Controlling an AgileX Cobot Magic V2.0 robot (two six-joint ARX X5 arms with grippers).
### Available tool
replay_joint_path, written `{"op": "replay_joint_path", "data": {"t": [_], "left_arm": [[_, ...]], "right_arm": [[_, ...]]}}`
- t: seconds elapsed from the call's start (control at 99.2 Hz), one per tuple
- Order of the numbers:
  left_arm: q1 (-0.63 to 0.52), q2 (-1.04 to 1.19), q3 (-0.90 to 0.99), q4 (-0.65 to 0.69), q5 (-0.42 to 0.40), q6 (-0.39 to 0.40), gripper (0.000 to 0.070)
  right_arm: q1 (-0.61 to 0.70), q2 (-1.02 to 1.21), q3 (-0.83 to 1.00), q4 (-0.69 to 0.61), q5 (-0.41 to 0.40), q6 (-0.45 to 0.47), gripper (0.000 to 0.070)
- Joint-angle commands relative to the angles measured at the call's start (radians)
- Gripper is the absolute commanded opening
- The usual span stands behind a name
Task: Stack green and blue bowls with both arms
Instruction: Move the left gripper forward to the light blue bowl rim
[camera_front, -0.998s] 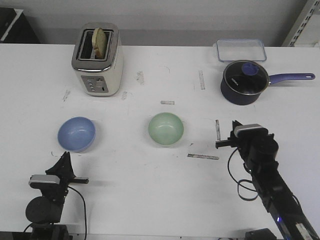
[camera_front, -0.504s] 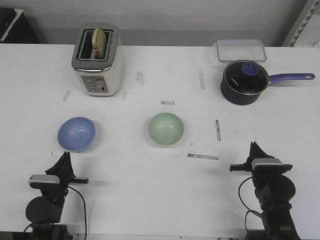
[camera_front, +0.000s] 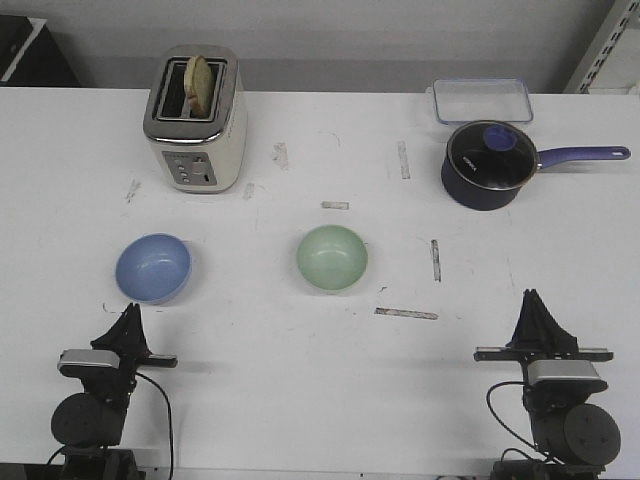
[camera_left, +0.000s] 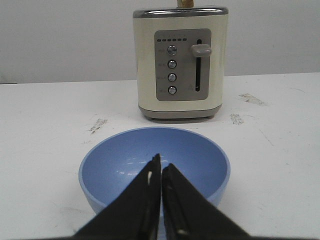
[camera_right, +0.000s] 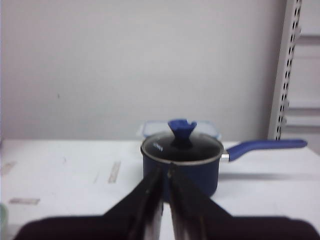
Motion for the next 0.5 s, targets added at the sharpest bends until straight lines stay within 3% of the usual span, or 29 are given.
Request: {"op": "replay_joint_path", "data": {"t": [0.0,0.494], "left_arm": [[0.000,-0.002,-0.022,0.013,-0.002,0.002,0.0001],[0.000,-0.002,-0.021,0.045,-0.002,-0.017,0.0003]], "right_arm": [[0.001,-0.012,0.007,0.013,0.000,-0.004,0.0009],[0.001,-0.023,0.007,0.014,0.000,-0.004,0.0009]]}}
